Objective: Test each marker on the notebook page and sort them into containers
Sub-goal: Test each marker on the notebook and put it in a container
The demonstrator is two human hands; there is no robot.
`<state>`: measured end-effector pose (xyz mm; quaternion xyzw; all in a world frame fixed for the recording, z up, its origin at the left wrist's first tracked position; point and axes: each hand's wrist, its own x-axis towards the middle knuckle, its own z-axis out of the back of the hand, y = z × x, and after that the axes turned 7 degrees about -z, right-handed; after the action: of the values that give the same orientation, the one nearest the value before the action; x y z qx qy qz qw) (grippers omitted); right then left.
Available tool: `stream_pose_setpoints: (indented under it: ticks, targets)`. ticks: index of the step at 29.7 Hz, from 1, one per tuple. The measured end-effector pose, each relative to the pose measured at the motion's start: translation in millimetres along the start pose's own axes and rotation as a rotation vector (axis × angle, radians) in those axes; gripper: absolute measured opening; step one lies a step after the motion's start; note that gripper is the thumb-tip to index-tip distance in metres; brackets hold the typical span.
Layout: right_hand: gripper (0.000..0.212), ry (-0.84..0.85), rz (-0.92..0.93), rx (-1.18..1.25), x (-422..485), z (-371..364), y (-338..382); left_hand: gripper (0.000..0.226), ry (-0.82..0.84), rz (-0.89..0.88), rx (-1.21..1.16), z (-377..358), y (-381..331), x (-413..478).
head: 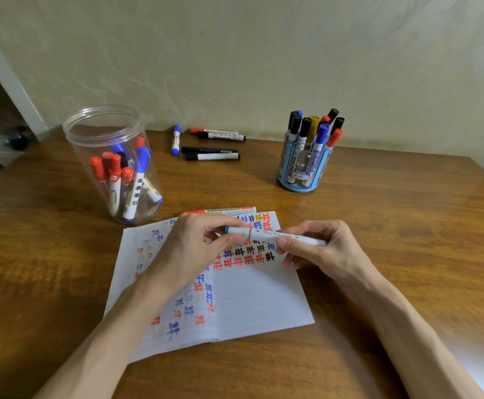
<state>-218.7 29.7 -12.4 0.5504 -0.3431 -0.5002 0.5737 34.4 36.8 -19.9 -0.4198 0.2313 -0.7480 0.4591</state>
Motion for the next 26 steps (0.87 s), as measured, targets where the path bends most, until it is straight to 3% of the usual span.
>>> stream_pose_setpoints:
  ticks: [6,16,19,26]
  targets:
    - [0.021,-0.078,0.132,-0.126,3.3,-6.0,-9.0,0.035,-0.048,0.047,0.002,-5.9,0.7,-2.2]
    - [0.015,-0.059,0.147,-0.126,7.2,-11.1,-13.6,0.033,0.000,0.077,-0.020,0.0,-0.1,0.2]
    - [0.015,-0.068,0.194,-0.101,11.0,-15.1,-9.3,0.018,0.024,0.081,-0.099,10.1,-1.8,8.5]
    - [0.026,0.041,0.248,-0.325,22.1,-33.0,6.6,0.024,-0.153,0.133,-0.391,38.0,-19.0,13.6]
